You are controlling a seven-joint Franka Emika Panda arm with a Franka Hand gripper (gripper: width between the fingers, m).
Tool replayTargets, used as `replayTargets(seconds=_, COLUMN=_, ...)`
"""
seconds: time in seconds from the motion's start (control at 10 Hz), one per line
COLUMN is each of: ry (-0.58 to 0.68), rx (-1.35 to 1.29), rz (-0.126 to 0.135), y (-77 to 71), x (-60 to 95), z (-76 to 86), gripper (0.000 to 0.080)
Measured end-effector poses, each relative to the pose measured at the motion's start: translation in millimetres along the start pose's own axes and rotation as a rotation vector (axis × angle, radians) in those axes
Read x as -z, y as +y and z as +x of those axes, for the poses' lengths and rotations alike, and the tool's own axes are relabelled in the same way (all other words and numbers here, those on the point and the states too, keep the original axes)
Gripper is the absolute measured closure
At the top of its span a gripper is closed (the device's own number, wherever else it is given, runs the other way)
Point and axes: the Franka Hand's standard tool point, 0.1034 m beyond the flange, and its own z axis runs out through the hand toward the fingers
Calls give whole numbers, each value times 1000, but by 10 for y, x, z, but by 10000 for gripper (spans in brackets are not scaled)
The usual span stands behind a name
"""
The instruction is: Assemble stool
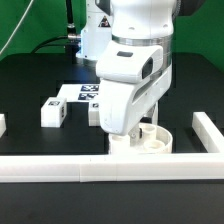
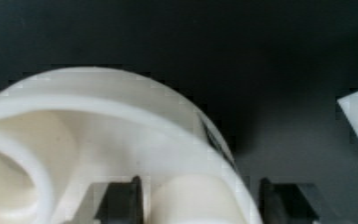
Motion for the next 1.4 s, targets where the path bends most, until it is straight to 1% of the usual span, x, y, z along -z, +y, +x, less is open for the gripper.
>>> replayTargets(seconds=0.2, ry=0, rx=4, rz=-1, y=-8, x=-2, z=13, gripper=486)
replayTargets(seconds=0.3, ry=5, rx=19, rz=-3, y=-58, x=-6, z=102, gripper=486)
replayTargets(seconds=0.4, ry=9, rx=41, rz=-2, y=-130, x=-11, z=229, gripper=486)
replayTargets(seconds=0.5, ry=12, rx=58, rz=-5, y=-164, x=-14, z=329, gripper=486)
replayTargets(seconds=0.7, ry=14, rx=76, rz=-8, y=-210, x=-19, z=436, gripper=486)
replayTargets(seconds=0.9, ry=19, rx=81, rz=-14, y=-245, x=-26, z=504, gripper=486)
replayTargets(seconds=1.2, ry=19, rx=77, rz=-13, y=-249, x=-28, z=504, gripper=487)
replayTargets(seconds=1.3, ry=19, rx=76, rz=-13, y=-249, x=-25, z=505, gripper=266)
replayTargets(seconds=1.4, ry=19, rx=64, rz=-16, y=-253, x=20, z=513, gripper=266)
